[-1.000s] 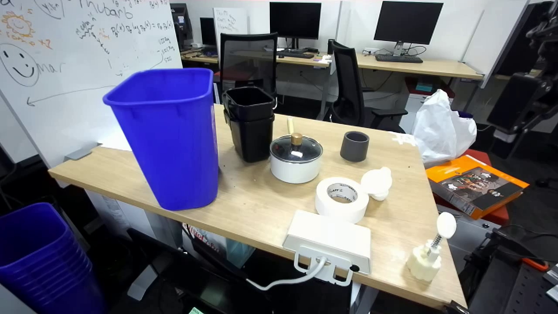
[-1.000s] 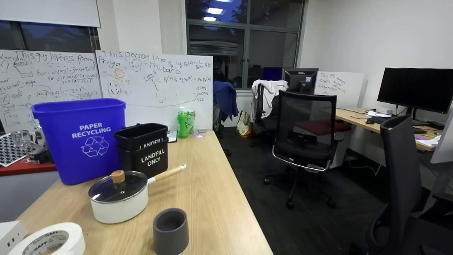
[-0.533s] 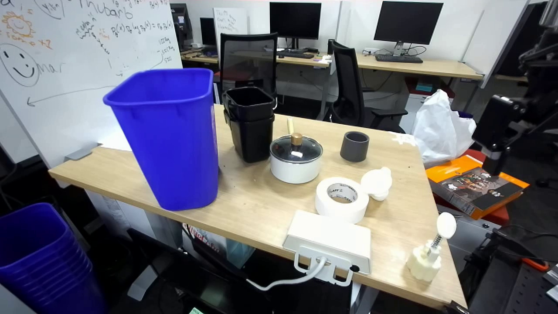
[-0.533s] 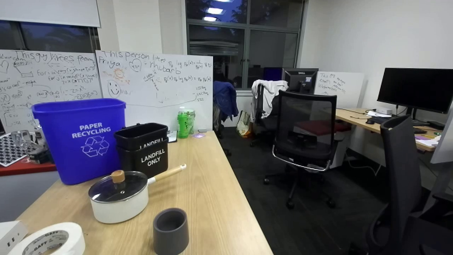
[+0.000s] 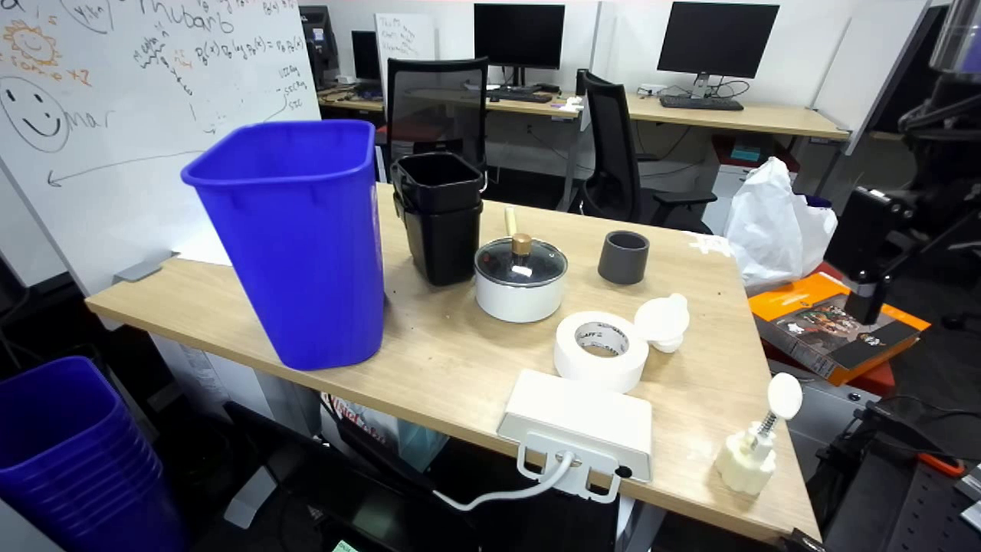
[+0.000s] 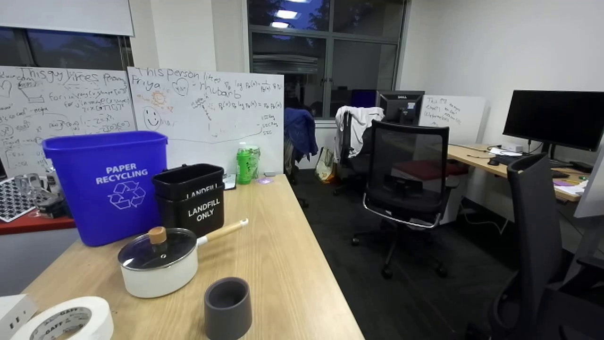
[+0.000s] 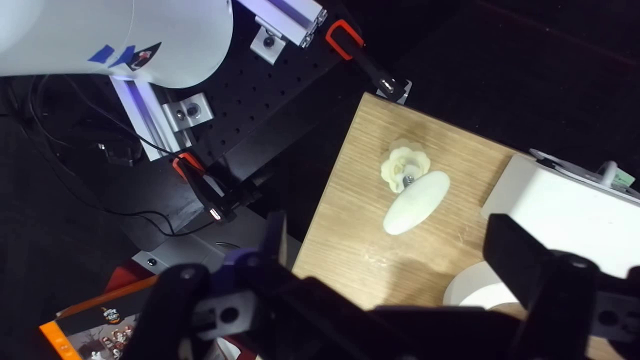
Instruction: Take the white stand and put it in the black bin
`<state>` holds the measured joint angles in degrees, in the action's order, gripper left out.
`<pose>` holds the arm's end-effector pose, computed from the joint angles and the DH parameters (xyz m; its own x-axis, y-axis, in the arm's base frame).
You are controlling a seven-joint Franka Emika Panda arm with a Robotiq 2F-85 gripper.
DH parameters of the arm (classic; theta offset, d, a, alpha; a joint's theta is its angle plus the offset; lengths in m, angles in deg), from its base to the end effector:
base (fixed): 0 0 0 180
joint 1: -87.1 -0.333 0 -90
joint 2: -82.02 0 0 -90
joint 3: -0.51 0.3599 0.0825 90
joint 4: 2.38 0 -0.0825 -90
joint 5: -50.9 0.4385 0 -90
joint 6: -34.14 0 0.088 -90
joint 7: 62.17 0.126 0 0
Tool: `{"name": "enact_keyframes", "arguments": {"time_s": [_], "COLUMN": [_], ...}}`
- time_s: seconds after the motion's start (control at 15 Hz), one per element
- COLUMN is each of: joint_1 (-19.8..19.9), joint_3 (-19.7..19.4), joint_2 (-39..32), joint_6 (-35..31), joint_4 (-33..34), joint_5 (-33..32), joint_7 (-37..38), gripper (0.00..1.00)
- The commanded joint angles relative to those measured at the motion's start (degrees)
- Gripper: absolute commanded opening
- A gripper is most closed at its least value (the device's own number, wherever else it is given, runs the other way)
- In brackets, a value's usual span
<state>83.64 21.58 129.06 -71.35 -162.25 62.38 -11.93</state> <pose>0.2770 0.1292 0.3922 0.7943 -0.6068 -0.0298 -0.5946 -0.7866 0.1664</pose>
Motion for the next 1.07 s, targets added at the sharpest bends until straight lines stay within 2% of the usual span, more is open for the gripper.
{"name": "enact_keyframes", "arguments": {"time_s": [0.0, 0.67, 1.0], "joint_1": [-0.79, -0.46, 0.50], "joint_3": [-0.77, -0.19, 2.00], "joint_2": [-0.22, -0.38, -0.55], "joint_6": [-0.04, 0.32, -0.98], "joint_4": [0.03, 0.09, 0.09], "joint_5": [-0.58, -1.52, -3.63], "joint_7": [0.51, 1.26, 8.28], "gripper": [1.00, 1.00, 1.00]}}
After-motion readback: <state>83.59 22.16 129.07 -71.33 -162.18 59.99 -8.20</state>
